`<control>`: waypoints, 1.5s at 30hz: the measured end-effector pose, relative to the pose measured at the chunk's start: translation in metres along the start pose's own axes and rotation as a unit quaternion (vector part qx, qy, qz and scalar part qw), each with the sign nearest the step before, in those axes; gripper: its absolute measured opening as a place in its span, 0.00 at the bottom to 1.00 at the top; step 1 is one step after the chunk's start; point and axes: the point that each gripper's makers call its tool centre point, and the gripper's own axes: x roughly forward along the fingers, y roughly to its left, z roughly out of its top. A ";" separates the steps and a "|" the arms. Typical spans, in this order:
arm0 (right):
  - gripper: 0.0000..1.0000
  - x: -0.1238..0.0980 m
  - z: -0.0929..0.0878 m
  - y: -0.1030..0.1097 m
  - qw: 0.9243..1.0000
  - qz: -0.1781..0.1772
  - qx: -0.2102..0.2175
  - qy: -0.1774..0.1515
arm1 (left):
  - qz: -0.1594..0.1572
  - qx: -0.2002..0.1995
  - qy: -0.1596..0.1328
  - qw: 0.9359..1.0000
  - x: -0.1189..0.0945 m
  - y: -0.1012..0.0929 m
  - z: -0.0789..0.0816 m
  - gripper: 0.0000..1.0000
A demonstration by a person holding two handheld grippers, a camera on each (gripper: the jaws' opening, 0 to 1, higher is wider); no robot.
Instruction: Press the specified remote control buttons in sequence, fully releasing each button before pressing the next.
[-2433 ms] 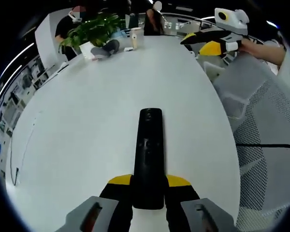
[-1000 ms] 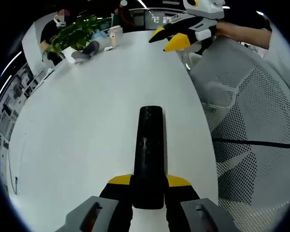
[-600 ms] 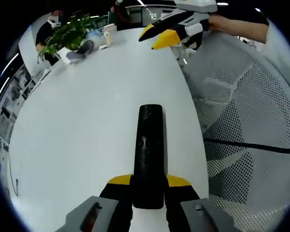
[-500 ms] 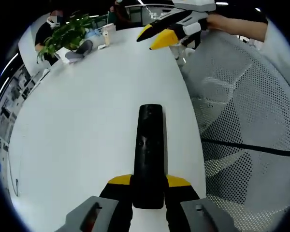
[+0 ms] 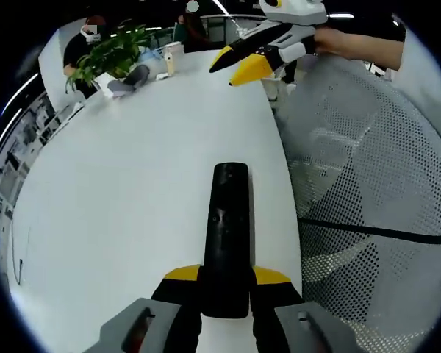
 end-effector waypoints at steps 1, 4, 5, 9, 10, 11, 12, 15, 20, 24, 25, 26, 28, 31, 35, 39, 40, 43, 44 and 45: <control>0.38 0.002 0.002 0.008 1.000 0.026 0.001 0.007 | 0.000 0.001 -0.001 1.000 0.000 0.000 0.000 0.23; 0.24 0.008 0.003 0.018 0.998 0.051 -0.025 0.023 | 0.003 -0.004 -0.011 1.000 0.000 -0.002 0.000 0.23; 0.22 0.013 0.002 0.030 0.996 0.078 -0.034 0.028 | 0.004 -0.007 -0.016 1.000 0.000 -0.002 0.000 0.23; 0.15 0.023 -0.002 0.057 0.986 0.153 -0.051 0.043 | 0.005 -0.017 -0.036 0.999 0.000 -0.004 0.001 0.23; 0.12 0.026 -0.008 0.060 0.982 0.162 -0.072 0.060 | 0.006 -0.020 -0.043 0.999 0.000 -0.005 0.001 0.23; 0.09 0.029 -0.011 0.059 0.981 0.160 -0.082 0.073 | 0.006 -0.020 -0.046 0.999 -0.001 -0.005 0.001 0.23; 0.07 0.033 -0.016 0.062 0.977 0.170 -0.093 0.086 | 0.005 -0.020 -0.049 0.999 -0.001 -0.005 0.001 0.23; 0.02 0.039 -0.021 0.068 0.970 0.192 -0.106 0.108 | 0.005 -0.019 -0.052 0.998 -0.001 -0.006 0.002 0.23; 0.00 0.049 -0.025 0.070 0.960 0.210 -0.126 0.131 | 0.000 -0.016 -0.058 0.998 -0.001 -0.010 0.002 0.23; 0.00 0.053 -0.031 0.071 0.953 0.221 -0.143 0.152 | -0.004 -0.011 -0.064 0.998 0.000 -0.013 0.003 0.23; 0.00 0.053 -0.033 0.071 0.951 0.222 -0.147 0.156 | -0.003 -0.011 -0.065 0.998 0.000 -0.014 0.003 0.23; 0.00 0.053 -0.036 0.070 0.950 0.222 -0.151 0.161 | -0.004 -0.010 -0.066 0.998 0.000 -0.014 0.003 0.23; 0.00 0.052 -0.043 0.069 0.945 0.224 -0.161 0.178 | -0.007 -0.008 -0.069 0.998 0.001 -0.016 0.004 0.23; 0.00 0.051 -0.051 0.067 0.939 0.224 -0.174 0.197 | -0.008 -0.007 -0.073 0.997 0.001 -0.019 0.005 0.23; 0.00 0.051 -0.060 0.069 0.927 0.231 -0.197 0.219 | -0.007 -0.009 -0.079 0.997 0.001 -0.020 0.006 0.23; 0.00 0.053 -0.068 0.068 0.915 0.230 -0.230 0.240 | -0.006 -0.009 -0.083 0.996 0.002 -0.021 0.007 0.23; 0.00 0.053 -0.069 0.068 0.912 0.229 -0.238 0.245 | -0.006 -0.009 -0.083 0.996 0.002 -0.020 0.007 0.23; 0.00 0.053 -0.068 0.069 0.908 0.229 -0.249 0.247 | -0.005 -0.009 -0.086 0.996 0.002 -0.020 0.007 0.23; 0.00 0.053 -0.068 0.068 0.901 0.230 -0.268 0.251 | -0.005 -0.011 -0.088 0.996 0.003 -0.020 0.008 0.24; 0.00 0.053 -0.069 0.067 0.894 0.229 -0.288 0.255 | -0.004 -0.011 -0.090 0.996 0.002 -0.020 0.008 0.24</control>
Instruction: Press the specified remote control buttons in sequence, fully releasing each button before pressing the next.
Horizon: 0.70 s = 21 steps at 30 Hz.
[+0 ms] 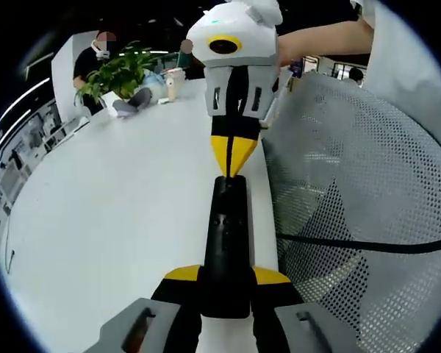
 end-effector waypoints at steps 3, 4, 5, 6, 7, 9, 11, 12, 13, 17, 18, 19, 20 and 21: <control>0.00 0.002 0.000 0.001 0.997 -0.008 -0.076 0.032 | 0.003 -0.003 -0.005 1.000 0.000 0.000 0.000 0.24; 0.00 0.003 -0.001 0.002 0.994 -0.010 -0.097 0.045 | 0.004 -0.004 -0.006 1.000 0.000 -0.001 0.000 0.24; 0.00 0.003 -0.001 0.002 0.993 -0.010 -0.104 0.054 | 0.006 -0.007 -0.008 1.000 0.000 -0.001 0.000 0.24; 0.00 0.004 0.000 0.003 0.994 -0.009 -0.092 0.059 | 0.007 -0.007 -0.009 1.000 0.000 -0.001 0.000 0.24; 0.00 0.004 0.000 0.001 0.994 -0.010 -0.083 0.064 | 0.009 -0.009 -0.011 1.000 0.000 -0.001 0.001 0.24; 0.00 0.004 0.001 0.000 0.995 -0.006 -0.082 0.065 | 0.012 -0.011 -0.013 1.000 0.001 -0.001 0.001 0.24; 0.00 0.003 0.000 0.000 0.996 -0.008 -0.067 0.060 | 0.013 -0.012 -0.016 1.000 0.000 -0.002 0.001 0.24; 0.00 0.003 0.000 0.000 0.996 -0.015 -0.061 0.055 | 0.013 -0.013 -0.019 1.000 0.000 -0.002 0.001 0.24; 0.00 0.003 0.000 -0.001 0.997 -0.032 -0.051 0.040 | 0.013 -0.012 -0.020 1.000 0.000 -0.002 0.001 0.24; 0.00 0.001 -0.001 0.000 0.998 -0.057 -0.012 0.006 | 0.012 -0.011 -0.025 1.000 -0.001 -0.002 0.001 0.24; 0.00 0.000 -0.001 0.001 0.998 -0.059 -0.024 0.004 | 0.012 -0.010 -0.026 1.000 -0.001 -0.002 0.001 0.24; 0.00 0.000 -0.001 0.001 0.998 -0.063 -0.028 -0.002 | 0.012 -0.009 -0.027 1.000 -0.001 -0.002 0.001 0.24; 0.00 -0.001 0.000 0.001 0.998 -0.064 -0.022 -0.005 | 0.012 -0.010 -0.029 0.999 -0.001 -0.002 0.001 0.24; 0.00 -0.001 0.000 0.000 0.998 -0.064 -0.015 -0.008 | 0.012 -0.008 -0.030 0.999 -0.001 -0.002 0.001 0.24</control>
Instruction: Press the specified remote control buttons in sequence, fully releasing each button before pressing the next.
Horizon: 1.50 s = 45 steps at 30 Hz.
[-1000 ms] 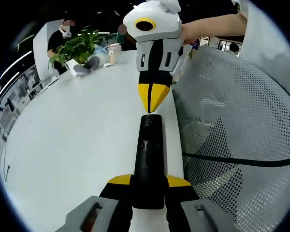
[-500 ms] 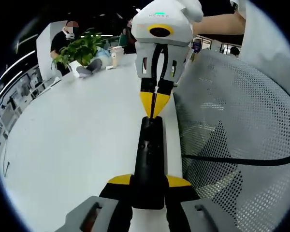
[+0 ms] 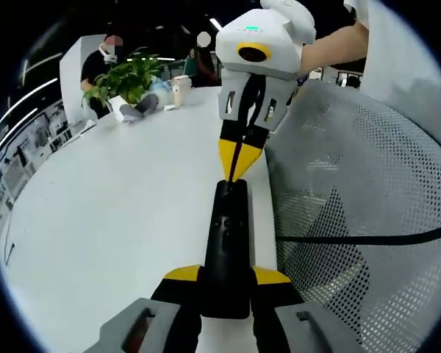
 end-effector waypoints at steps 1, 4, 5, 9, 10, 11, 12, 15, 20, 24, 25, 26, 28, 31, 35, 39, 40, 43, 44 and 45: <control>0.00 -0.001 0.001 -0.001 1.000 -0.002 0.011 -0.003 | 0.000 0.000 -0.002 1.000 0.000 0.000 0.000 0.24; 0.00 -0.003 0.009 -0.001 0.999 0.006 0.036 -0.024 | -0.001 0.001 -0.003 1.000 0.000 0.000 0.000 0.24; 0.00 -0.002 0.010 -0.001 0.999 0.009 0.039 -0.026 | -0.001 0.001 -0.003 1.000 0.000 0.000 0.000 0.24; 0.00 0.003 0.013 0.000 0.999 0.013 0.031 -0.022 | -0.001 0.001 -0.006 1.000 0.000 0.000 0.000 0.24; 0.00 0.005 0.013 0.001 0.999 0.018 0.030 -0.019 | -0.001 0.001 -0.006 1.000 0.000 0.000 0.000 0.24; 0.00 0.006 0.013 0.002 0.999 0.021 0.029 -0.015 | -0.001 0.001 -0.006 1.000 0.000 0.000 0.000 0.24; 0.00 0.008 0.012 0.003 1.000 0.023 0.015 -0.010 | -0.001 0.000 -0.006 1.000 0.000 0.000 0.000 0.24; 0.00 0.007 0.011 0.003 1.000 0.022 -0.021 0.004 | -0.002 0.002 -0.006 1.000 0.000 0.000 0.000 0.24; 0.00 0.009 0.011 0.004 0.997 0.029 -0.065 0.037 | -0.002 0.004 -0.006 1.000 0.000 -0.001 0.000 0.24; 0.00 0.009 0.011 0.005 0.994 0.032 -0.091 0.051 | -0.002 0.004 -0.007 1.000 0.000 -0.001 0.000 0.24; 0.00 0.009 0.011 0.005 0.994 0.032 -0.095 0.052 | -0.002 0.004 -0.007 1.000 0.000 -0.001 0.000 0.24; 0.00 0.009 0.011 0.005 0.993 0.030 -0.100 0.053 | -0.002 0.004 -0.007 1.000 0.000 -0.001 0.000 0.24; 0.00 0.009 0.011 0.004 0.994 0.026 -0.091 0.050 | -0.002 0.003 -0.007 1.000 -0.001 -0.001 0.000 0.24; 0.00 0.008 0.011 0.004 0.998 0.026 -0.054 0.025 | -0.003 0.004 -0.007 1.000 -0.001 -0.001 0.000 0.24; 0.00 0.004 0.009 0.006 0.998 0.041 -0.028 0.027 | -0.002 0.004 -0.007 1.000 -0.001 -0.001 0.000 0.24; 0.00 0.007 0.021 0.009 0.999 0.037 -0.029 0.008 | -0.002 0.003 -0.007 1.000 -0.001 -0.001 -0.001 0.24; 0.00 0.008 0.024 0.009 0.999 0.039 -0.023 0.002 | -0.002 0.004 -0.007 1.000 -0.001 -0.001 -0.001 0.24; 0.00 0.014 0.025 0.009 0.999 0.042 -0.028 0.009 | -0.002 0.004 -0.007 1.000 -0.001 -0.001 0.000 0.24; 0.00 0.015 0.020 0.008 0.998 0.041 -0.047 0.029 | -0.002 0.004 -0.008 1.000 -0.001 -0.001 0.000 0.24; 0.00 0.013 0.022 0.008 0.996 0.042 -0.070 0.035 | -0.002 0.004 -0.008 1.000 -0.001 -0.001 0.000 0.24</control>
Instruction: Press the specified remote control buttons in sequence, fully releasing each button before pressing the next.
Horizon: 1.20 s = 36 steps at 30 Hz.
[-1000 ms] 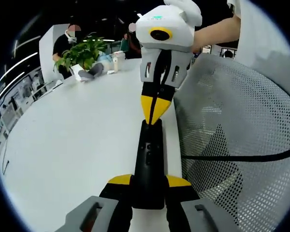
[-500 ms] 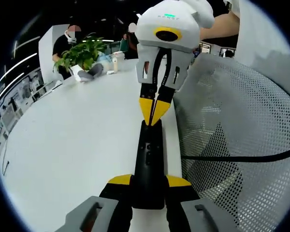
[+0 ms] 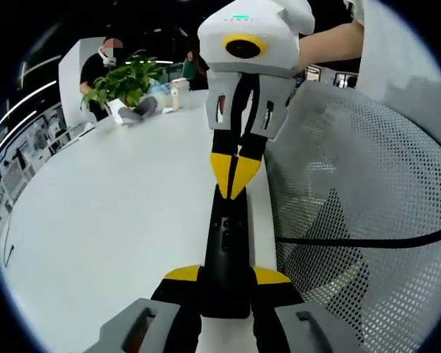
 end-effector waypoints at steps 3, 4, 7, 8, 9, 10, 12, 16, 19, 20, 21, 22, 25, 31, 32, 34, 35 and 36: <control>0.00 0.001 0.001 0.001 0.999 0.000 -0.036 0.018 | 0.000 0.000 0.000 1.000 0.000 0.000 0.000 0.24; 0.00 0.001 0.001 0.002 0.999 0.001 -0.035 0.022 | 0.000 -0.001 0.000 1.000 0.000 0.000 0.000 0.24; 0.00 0.001 0.000 0.001 0.999 0.005 -0.035 0.025 | 0.000 0.000 0.000 1.000 0.000 0.000 0.000 0.24; 0.00 0.001 0.000 0.001 0.999 0.007 -0.032 0.025 | 0.000 0.000 0.000 1.000 0.000 0.000 0.000 0.24; 0.00 0.001 0.000 0.001 0.999 0.009 -0.031 0.030 | 0.000 -0.001 -0.001 1.000 0.000 0.000 0.000 0.24; 0.00 0.001 -0.002 0.002 0.998 0.010 -0.036 0.040 | 0.000 -0.001 -0.001 1.000 0.000 0.000 0.000 0.24; 0.00 0.001 -0.001 0.002 0.997 0.011 -0.055 0.053 | 0.000 0.000 0.000 1.000 0.000 0.000 0.000 0.24; 0.00 0.003 -0.002 0.002 0.994 0.012 -0.082 0.066 | -0.001 0.000 -0.001 1.000 0.001 0.000 0.000 0.24; 0.00 0.002 -0.003 0.000 0.997 0.024 -0.044 0.053 | -0.001 0.000 0.000 1.000 0.001 0.000 0.000 0.24; 0.00 0.002 -0.002 0.000 0.998 0.026 -0.029 0.044 | -0.001 0.000 0.000 1.000 0.001 0.000 0.000 0.24; 0.00 0.002 -0.002 0.000 0.999 0.027 -0.021 0.038 | -0.001 0.000 0.000 1.000 0.001 0.000 0.000 0.24; 0.00 0.002 -0.002 0.000 0.999 0.027 -0.012 0.024 | -0.001 0.001 0.000 1.000 0.001 0.000 0.000 0.24; 0.00 0.000 -0.002 -0.001 0.999 0.031 0.022 -0.014 | -0.001 0.001 -0.001 1.000 0.001 0.000 0.000 0.24; 0.00 -0.002 0.000 -0.001 0.997 0.037 0.056 -0.039 | -0.001 -0.001 -0.001 1.000 0.001 0.001 0.000 0.24; 0.00 -0.002 0.001 -0.001 0.997 0.038 0.051 -0.039 | -0.001 -0.001 0.000 1.000 0.001 0.001 0.000 0.24; 0.00 0.000 0.002 0.000 0.998 0.038 0.046 -0.033 | -0.001 -0.001 -0.001 1.000 0.001 0.001 0.000 0.24; 0.00 0.000 0.004 -0.001 0.998 0.036 0.040 -0.033 | -0.001 -0.001 -0.001 1.000 0.001 0.001 0.000 0.24; 0.00 0.000 0.005 0.000 0.998 0.038 0.039 -0.035 | -0.001 -0.001 -0.001 1.000 0.001 0.000 0.000 0.24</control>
